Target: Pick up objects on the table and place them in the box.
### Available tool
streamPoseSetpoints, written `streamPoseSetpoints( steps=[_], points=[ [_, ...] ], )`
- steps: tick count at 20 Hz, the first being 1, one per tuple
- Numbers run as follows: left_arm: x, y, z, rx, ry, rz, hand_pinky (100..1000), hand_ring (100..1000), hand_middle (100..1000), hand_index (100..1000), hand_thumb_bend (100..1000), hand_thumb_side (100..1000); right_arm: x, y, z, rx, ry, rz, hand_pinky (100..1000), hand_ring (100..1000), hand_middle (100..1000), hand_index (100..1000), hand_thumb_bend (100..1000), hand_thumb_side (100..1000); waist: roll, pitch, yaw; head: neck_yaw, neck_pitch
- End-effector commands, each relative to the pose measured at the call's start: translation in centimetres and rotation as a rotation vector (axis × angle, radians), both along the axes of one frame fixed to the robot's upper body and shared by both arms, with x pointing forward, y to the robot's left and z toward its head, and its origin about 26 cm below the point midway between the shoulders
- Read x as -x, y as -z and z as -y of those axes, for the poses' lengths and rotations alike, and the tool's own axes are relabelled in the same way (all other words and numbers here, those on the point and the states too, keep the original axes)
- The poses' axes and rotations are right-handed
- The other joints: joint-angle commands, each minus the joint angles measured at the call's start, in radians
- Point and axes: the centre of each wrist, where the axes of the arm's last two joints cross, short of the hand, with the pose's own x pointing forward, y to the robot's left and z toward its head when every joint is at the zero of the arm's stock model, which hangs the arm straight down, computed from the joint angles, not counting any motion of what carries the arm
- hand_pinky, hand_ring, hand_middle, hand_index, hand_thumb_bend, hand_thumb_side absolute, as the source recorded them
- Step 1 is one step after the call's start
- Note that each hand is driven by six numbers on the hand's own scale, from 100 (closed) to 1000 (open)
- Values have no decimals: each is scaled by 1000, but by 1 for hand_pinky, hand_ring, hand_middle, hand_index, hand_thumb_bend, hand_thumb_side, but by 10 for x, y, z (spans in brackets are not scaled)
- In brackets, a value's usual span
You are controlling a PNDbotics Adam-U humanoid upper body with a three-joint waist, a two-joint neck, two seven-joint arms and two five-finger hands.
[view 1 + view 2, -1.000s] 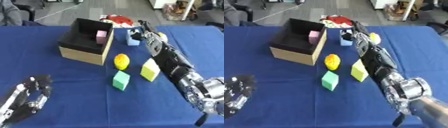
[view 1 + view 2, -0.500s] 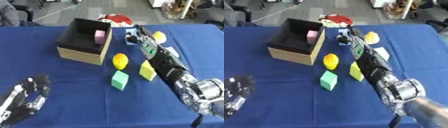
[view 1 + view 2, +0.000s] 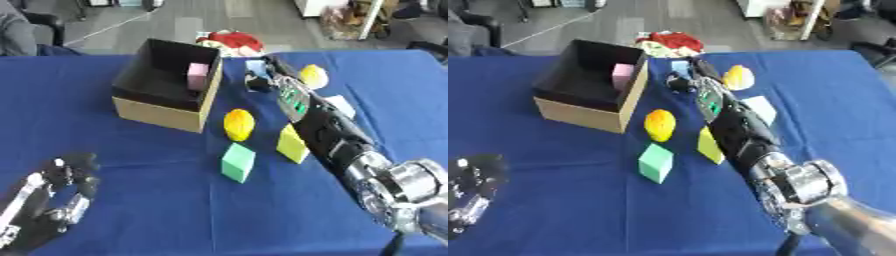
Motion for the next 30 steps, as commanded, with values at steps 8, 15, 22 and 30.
streamPoseSetpoints(
  steps=[8,15,22,30],
  points=[
    [0,-10,2,11,14,33,728,625,656,812,185,417,-1,-6,-19,271,-105,-49,809,842,907,959,355,157,17,14,9,-14,-12],
    [-1,-10,2,12,13,34,728,625,656,812,182,419,1,-7,-20,336,-5,151,599,590,551,648,342,100,18,17,10,-21,-17],
    [-1,-10,2,12,13,34,729,625,656,812,180,419,0,-9,-19,348,83,383,493,465,294,413,337,100,17,16,9,-22,-21],
    [-1,-11,2,12,9,35,729,625,655,813,177,420,-4,-29,-19,318,121,546,469,436,218,364,288,100,15,15,3,-22,-24]
  ],
)
